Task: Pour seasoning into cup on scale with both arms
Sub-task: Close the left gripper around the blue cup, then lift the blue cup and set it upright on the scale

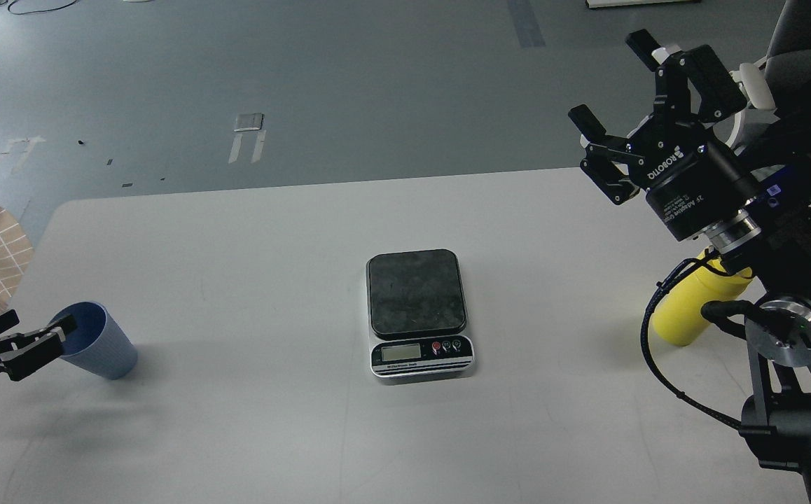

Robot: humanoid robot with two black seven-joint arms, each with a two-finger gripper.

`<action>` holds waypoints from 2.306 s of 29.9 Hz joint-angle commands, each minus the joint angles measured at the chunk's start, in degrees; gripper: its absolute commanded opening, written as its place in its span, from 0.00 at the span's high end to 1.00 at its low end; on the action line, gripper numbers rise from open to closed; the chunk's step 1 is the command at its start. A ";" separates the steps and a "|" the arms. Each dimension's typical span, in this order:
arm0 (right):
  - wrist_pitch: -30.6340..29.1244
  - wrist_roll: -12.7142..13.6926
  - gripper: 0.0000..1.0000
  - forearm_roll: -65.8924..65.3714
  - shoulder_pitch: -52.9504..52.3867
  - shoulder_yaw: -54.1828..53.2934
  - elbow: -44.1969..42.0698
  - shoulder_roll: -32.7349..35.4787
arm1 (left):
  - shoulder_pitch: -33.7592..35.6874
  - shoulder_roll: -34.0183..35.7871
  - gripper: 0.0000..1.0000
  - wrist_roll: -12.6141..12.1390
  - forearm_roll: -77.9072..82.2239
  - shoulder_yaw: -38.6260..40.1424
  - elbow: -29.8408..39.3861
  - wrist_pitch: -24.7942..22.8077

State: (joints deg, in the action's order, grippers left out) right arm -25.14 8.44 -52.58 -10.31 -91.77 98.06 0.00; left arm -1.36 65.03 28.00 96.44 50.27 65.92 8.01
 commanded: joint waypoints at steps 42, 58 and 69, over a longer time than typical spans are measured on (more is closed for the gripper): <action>0.00 0.00 0.00 -1.21 0.11 0.01 0.02 0.00 | 2.51 -4.47 0.82 0.00 5.51 -1.41 -0.71 -0.01; 0.00 0.00 0.00 -1.12 0.11 0.10 0.11 0.00 | 2.60 -4.38 1.00 0.00 7.62 -2.90 -0.53 -0.09; -0.09 0.00 0.00 -1.12 0.82 0.01 0.11 0.00 | 16.20 -3.68 1.00 0.00 9.99 -3.08 3.77 -11.77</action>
State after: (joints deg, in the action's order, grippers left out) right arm -25.14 8.44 -53.71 -9.70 -91.68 98.19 0.00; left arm 8.75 61.30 28.00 104.95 47.20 67.11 1.40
